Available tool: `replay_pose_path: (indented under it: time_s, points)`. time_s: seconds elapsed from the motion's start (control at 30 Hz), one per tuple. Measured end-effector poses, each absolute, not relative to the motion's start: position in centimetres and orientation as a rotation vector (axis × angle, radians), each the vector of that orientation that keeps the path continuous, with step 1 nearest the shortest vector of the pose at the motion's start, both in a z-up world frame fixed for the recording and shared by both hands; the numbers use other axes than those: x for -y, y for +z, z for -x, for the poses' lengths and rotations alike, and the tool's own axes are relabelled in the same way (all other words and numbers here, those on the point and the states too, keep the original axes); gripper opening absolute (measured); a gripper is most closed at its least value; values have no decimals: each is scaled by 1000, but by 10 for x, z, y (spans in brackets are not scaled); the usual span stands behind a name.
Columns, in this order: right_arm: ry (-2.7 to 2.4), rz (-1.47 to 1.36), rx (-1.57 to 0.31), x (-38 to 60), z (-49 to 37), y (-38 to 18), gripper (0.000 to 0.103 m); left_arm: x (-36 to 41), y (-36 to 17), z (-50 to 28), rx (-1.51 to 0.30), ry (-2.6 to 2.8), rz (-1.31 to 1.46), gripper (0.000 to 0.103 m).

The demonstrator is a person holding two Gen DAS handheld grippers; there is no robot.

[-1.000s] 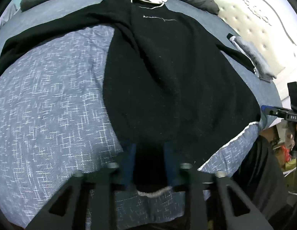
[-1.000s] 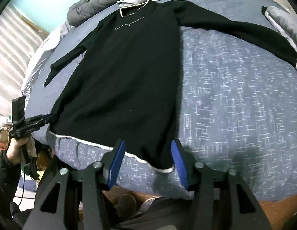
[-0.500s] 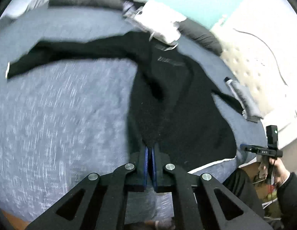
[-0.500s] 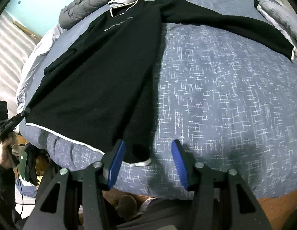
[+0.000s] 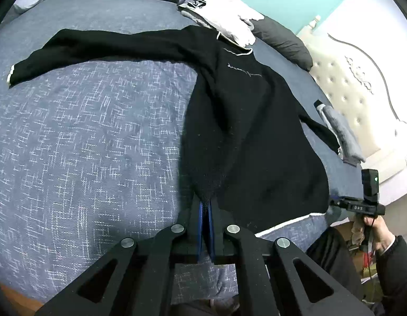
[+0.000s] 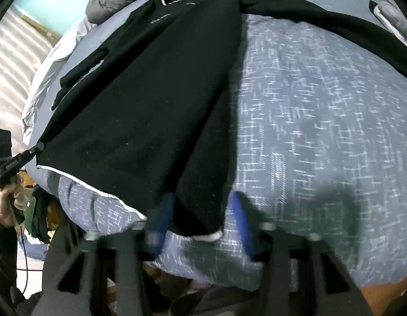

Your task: Fold clothes

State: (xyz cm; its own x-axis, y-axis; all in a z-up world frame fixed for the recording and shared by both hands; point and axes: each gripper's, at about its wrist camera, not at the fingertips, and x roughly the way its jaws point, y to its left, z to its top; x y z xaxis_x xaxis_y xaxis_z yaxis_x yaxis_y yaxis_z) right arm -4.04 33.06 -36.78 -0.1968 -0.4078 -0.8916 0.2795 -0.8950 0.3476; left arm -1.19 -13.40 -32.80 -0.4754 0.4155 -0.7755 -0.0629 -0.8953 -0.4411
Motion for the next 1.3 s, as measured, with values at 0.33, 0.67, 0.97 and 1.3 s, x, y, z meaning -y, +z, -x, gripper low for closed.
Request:
replay_pose_path:
  time_s: [0.33, 0.67, 0.97, 1.3]
  points:
    - [-2230, -1442, 409, -390, 21, -298, 5, 117, -303, 1, 422, 2400, 1384, 3]
    - [-2238, -1626, 474, -414, 19, -342, 6, 98, -344, -5, 392, 2256, 1539, 4]
    - [-2273, -1541, 415, -409, 34, -326, 60, 109, -344, -5, 426, 2266, 1562, 36]
    - [-2172, -1652, 294, -391, 26, -362, 57, 97, -372, -3, 502, 2170, 1607, 37]
